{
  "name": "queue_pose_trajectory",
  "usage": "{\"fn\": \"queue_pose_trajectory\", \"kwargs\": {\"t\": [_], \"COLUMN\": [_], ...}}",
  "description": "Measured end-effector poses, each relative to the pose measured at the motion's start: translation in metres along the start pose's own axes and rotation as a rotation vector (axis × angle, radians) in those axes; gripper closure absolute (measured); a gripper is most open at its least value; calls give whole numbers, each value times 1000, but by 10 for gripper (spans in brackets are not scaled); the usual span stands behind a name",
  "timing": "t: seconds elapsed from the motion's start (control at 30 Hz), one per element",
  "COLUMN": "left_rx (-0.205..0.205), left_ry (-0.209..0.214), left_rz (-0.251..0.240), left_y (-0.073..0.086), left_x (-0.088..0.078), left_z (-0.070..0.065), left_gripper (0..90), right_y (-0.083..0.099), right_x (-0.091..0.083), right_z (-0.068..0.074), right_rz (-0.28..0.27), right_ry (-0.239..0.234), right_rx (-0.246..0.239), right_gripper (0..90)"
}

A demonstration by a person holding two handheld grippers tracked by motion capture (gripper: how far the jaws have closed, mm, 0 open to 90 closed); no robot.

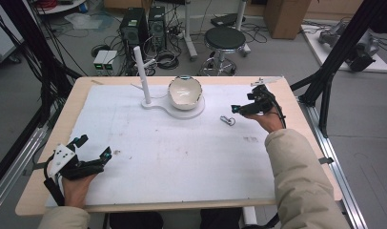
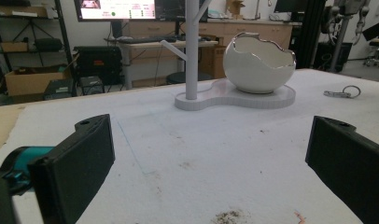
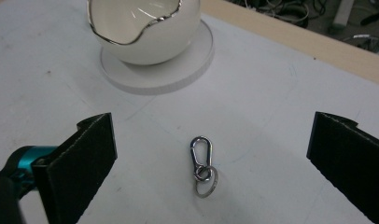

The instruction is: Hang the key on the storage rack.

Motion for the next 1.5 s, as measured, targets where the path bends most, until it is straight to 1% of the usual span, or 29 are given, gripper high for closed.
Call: {"fn": "queue_pose_trajectory", "kwargs": {"t": [0.07, 0.1, 0.13, 0.2, 0.27, 0.5, 0.53, 0.57, 0.63, 0.67, 0.7, 0.73, 0.77, 0.8, 0.87, 0.9, 0.93, 0.97, 1.03, 1.1, 1.13, 1.17, 1.2, 1.27, 1.3, 1.43, 1.47, 1.5], "left_rx": [1, -1, -1, 0, 2, -3, -2, -2, -3, -2, -1, -1, -3, -3, 0, -2, -1, -1, -1, -4, 0, 0, 1, 1, 0, 2, 0, 2], "left_ry": [0, 0, 0, -1, 1, -1, 1, 1, 0, 1, 1, 1, 1, 1, 2, 1, 0, 0, 0, 0, 2, 1, 1, 2, 3, 2, 3, 2], "left_rz": [2, 2, 1, 0, 2, 0, 1, 1, 1, 1, 1, 1, 0, 0, 2, 1, 1, 0, 2, 0, 2, 2, 1, 1, 2, 1, 1, 1], "left_y": [0, 0, 0, 0, 0, 0, 0, 0, 0, 0, 0, 0, 0, 0, 0, 0, 0, 0, 0, 0, 0, 0, 0, 0, 0, 0, 0, 0], "left_x": [0, 0, 0, 0, 0, 0, 0, 0, 0, 0, 0, 0, 0, 0, 0, 0, 0, 0, 0, 0, 0, 0, 0, 0, 0, 0, 0, 0], "left_z": [0, 0, 0, 0, 0, 0, 0, 0, 0, 0, 0, 0, 0, 0, 0, 0, 0, 0, 0, 0, 0, 0, 0, 0, 0, 0, 0, 0], "left_gripper": [17, 17, 17, 17, 17, 17, 17, 17, 17, 17, 17, 17, 17, 17, 17, 17, 17, 17, 17, 17, 17, 17, 17, 17, 17, 17, 17, 17], "right_y": [2, 2, 5, 7, 10, 23, 25, 26, 28, 29, 29, 32, 32, 33, 35, 36, 36, 37, 38, 39, 39, 40, 40, 41, 42, 41, 41, 40], "right_x": [8, 8, 15, 20, 25, 43, 45, 46, 50, 51, 51, 53, 53, 53, 53, 53, 53, 53, 53, 54, 54, 54, 54, 55, 55, 55, 55, 55], "right_z": [-3, -3, -7, -9, -12, -15, -14, -14, -15, -15, -15, -15, -15, -15, -16, -17, -17, -17, -17, -18, -18, -18, -18, -16, -16, -16, -16, -15], "right_rz": [37, 37, 70, 92, 120, 237, 249, 263, 279, 294, 294, 314, 314, 331, 345, 351, 351, 361, 371, 372, 378, 383, 383, 402, 414, 408, 408, 407], "right_ry": [-2, -2, -7, -17, -27, -43, -41, -46, -52, -49, -49, -58, -58, -60, -68, -72, -72, -81, -83, -95, -103, -111, -111, -118, -119, -110, -110, -110], "right_rx": [12, 12, 20, 29, 53, 60, 62, 61, 58, 65, 65, 80, 80, 86, 95, 101, 101, 108, 120, 140, 161, 164, 164, 169, 154, 142, 142, 136], "right_gripper": [5, 5, 5, 5, 6, 14, 19, 44, 45, 50, 50, 68, 68, 90, 166, 218, 218, 257, 288, 354, 397, 427, 427, 471, 536, 637, 637, 693]}}
Point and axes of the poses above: each handheld gripper's, and its own axes: x roughly forward along the jaws, y roughly out of its underside, z roughly to its left, the point moved 5 cm from there along x, roughly forward along the jaws
